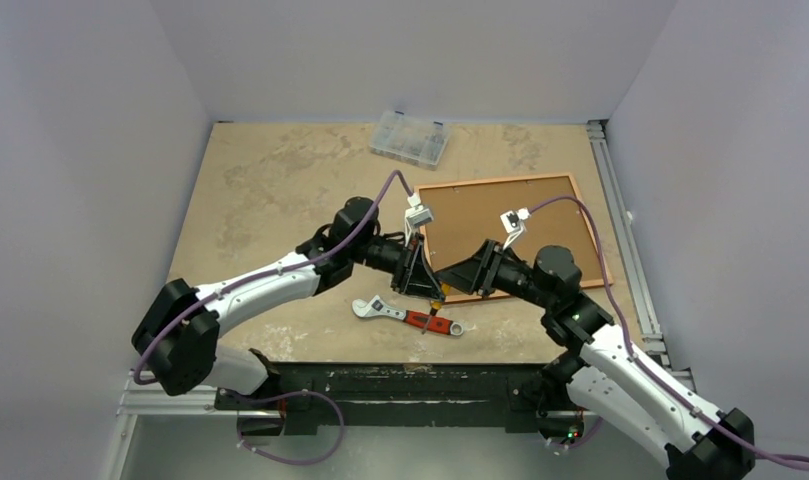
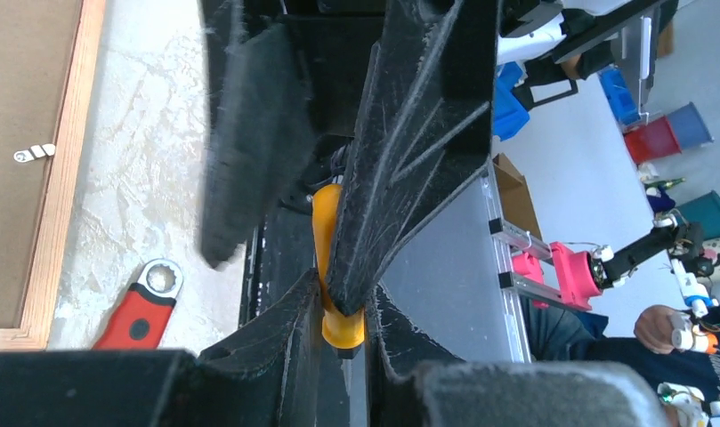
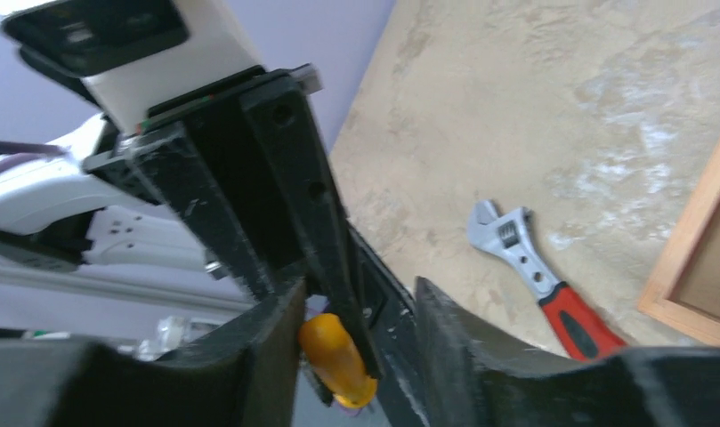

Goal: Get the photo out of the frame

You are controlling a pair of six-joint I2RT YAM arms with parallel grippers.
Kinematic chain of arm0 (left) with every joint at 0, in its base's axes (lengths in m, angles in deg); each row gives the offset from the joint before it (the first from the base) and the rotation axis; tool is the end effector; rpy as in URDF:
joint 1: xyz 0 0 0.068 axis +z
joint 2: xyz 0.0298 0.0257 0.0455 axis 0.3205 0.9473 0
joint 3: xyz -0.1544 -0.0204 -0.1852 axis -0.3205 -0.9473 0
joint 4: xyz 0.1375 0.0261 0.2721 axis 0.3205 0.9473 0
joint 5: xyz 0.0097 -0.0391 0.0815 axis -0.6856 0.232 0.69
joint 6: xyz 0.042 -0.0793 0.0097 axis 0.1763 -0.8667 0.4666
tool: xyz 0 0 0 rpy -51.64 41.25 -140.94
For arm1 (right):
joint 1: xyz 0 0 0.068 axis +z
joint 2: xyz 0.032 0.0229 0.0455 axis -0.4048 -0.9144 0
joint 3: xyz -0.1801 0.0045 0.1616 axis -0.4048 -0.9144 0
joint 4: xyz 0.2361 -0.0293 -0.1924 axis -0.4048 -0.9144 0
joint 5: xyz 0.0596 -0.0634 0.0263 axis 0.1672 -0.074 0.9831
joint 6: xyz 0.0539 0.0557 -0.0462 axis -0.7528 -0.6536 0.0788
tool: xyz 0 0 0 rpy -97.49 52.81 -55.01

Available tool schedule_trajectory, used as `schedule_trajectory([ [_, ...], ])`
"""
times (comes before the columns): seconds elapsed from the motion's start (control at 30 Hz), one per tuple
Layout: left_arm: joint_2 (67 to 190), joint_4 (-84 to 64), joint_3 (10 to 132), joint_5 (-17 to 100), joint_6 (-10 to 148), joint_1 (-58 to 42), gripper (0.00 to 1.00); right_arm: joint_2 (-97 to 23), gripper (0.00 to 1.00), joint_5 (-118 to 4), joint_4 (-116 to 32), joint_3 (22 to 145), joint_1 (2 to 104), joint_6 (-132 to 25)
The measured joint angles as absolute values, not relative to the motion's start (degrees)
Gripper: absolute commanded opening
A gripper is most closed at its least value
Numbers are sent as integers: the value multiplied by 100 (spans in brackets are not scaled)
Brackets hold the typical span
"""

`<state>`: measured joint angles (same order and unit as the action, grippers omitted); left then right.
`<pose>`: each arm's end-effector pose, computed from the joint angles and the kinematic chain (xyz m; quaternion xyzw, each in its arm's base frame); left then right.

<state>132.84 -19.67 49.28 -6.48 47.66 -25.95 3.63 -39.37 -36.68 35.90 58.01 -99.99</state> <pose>0.2206 -0.3123 0.2156 0.3505 0.6786 -0.6232 0.1681 0.2187 0.1896 0.2411 -0.0173 0.7485 0.5629 0.3503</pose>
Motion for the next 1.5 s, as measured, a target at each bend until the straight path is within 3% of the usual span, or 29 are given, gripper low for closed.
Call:
schedule_trajectory([
  [0.07,13301,-2125,4882,-724,4615,-2595,0,413,33,-3847,-3392,3481,5805,-10065],
  [0.27,13404,-2728,4738,-969,4097,-2575,0,518,38,-3639,-2787,3232,5827,-10246],
  [0.3,13409,-2833,4712,-1004,4034,-2573,0,533,33,-3628,-2780,3232,5827,-10244],
  [0.37,13411,-3128,4639,-1063,3798,-2551,0,568,2,-3620,-2743,3232,5827,-10244],
  [0.4,13417,-3270,4602,-1076,3693,-2532,0,572,0,-3600,-2684,3232,5827,-10257],
  [0.53,13444,-3700,4473,-1148,3225,-2401,52,592,0,-3600,-2614,3241,5829,-10294],
  [0.57,13437,-3783,4427,-1096,3147,-2363,61,596,0,-3635,-2669,3254,5829,-10310],
  [0.7,13183,-4000,3997,-728,2952,-2143,66,673,0,-4042,-3394,3520,5842,-10345],
  [1.0,12762,-3939,3560,-602,2959,-2313,53,695,0,-4929,-4055,4143,5842,-10342],
  [1.07,12755,-3952,3555,-632,2956,-2335,36,666,0,-5014,-4085,4157,5842,-10345],
  [1.13,12757,-3950,3555,-672,2950,-2339,7,625,0,-5056,-4103,4163,5842,-10347],
  [1.17,12757,-3947,3557,-702,2937,-2346,0,596,0,-5064,-4111,4172,5842,-10349],
  [1.2,12759,-3954,3557,-724,2926,-2346,0,583,4,-5067,-4109,4176,5842,-10351],
  [1.37,12768,-4142,3557,-787,2854,-2350,0,535,52,-4957,-4120,4264,5842,-10312],
  [1.5,12818,-4666,3555,-842,2541,-2350,0,382,57,-4544,-4131,4331,5842,-10067],
])
